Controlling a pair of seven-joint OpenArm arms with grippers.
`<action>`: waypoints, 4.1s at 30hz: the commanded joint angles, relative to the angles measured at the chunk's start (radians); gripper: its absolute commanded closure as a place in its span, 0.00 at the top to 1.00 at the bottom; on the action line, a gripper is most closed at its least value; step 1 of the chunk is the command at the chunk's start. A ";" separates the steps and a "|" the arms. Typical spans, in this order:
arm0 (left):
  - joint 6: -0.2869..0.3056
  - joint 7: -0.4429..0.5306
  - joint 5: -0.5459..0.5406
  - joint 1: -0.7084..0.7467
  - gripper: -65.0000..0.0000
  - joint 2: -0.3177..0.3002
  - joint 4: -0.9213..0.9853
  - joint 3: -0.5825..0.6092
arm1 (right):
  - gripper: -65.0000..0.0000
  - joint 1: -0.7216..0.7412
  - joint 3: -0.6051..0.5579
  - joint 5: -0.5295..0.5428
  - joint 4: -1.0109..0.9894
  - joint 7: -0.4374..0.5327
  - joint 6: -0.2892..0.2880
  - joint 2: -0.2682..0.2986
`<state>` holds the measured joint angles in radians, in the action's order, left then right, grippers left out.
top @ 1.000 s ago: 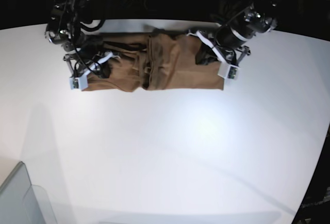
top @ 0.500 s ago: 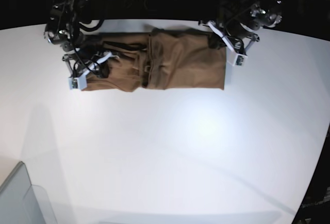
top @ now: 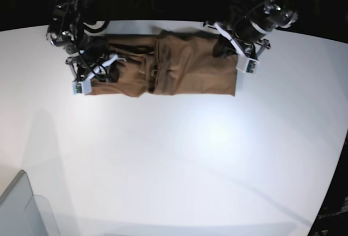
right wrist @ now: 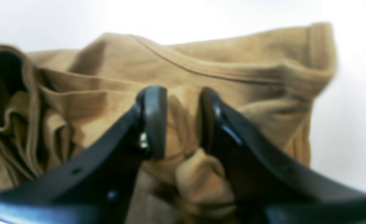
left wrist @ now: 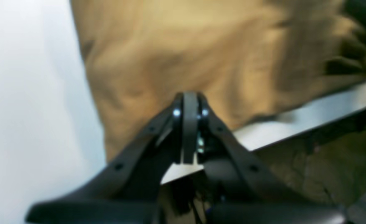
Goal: Layout the t-shirt on the table in an organized manner, then fold the t-shirt properly
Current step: 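Release the folded end and reposition the left gripper at the strip's end, then lift the strip end with the right gripper and fold it toward the left gripper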
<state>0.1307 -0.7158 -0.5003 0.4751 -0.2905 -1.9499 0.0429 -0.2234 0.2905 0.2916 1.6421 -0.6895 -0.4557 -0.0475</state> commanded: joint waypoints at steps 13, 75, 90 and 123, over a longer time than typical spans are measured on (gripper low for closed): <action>0.004 0.015 -0.007 -0.103 0.00 -0.002 0.105 -0.076 | 0.52 -0.037 0.045 0.014 0.177 0.004 0.001 0.002; 0.122 0.006 -0.004 -0.192 0.00 0.081 0.430 -0.360 | 0.00 -0.159 0.079 0.019 0.327 -0.029 -0.004 -0.065; 0.117 0.008 0.005 -0.230 0.00 0.106 0.438 -0.171 | 0.00 -0.222 -0.261 0.019 0.384 -0.019 -0.004 -0.059; 0.117 0.006 0.002 -0.191 0.00 0.096 0.429 -0.177 | 0.04 0.114 -0.629 0.018 0.011 -0.012 0.001 -0.073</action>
<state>0.2634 -0.6502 -0.5335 0.2665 -0.1837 -1.5246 -0.1333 -0.1226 -0.3347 0.2882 1.6367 -0.7296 -0.4480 -0.1131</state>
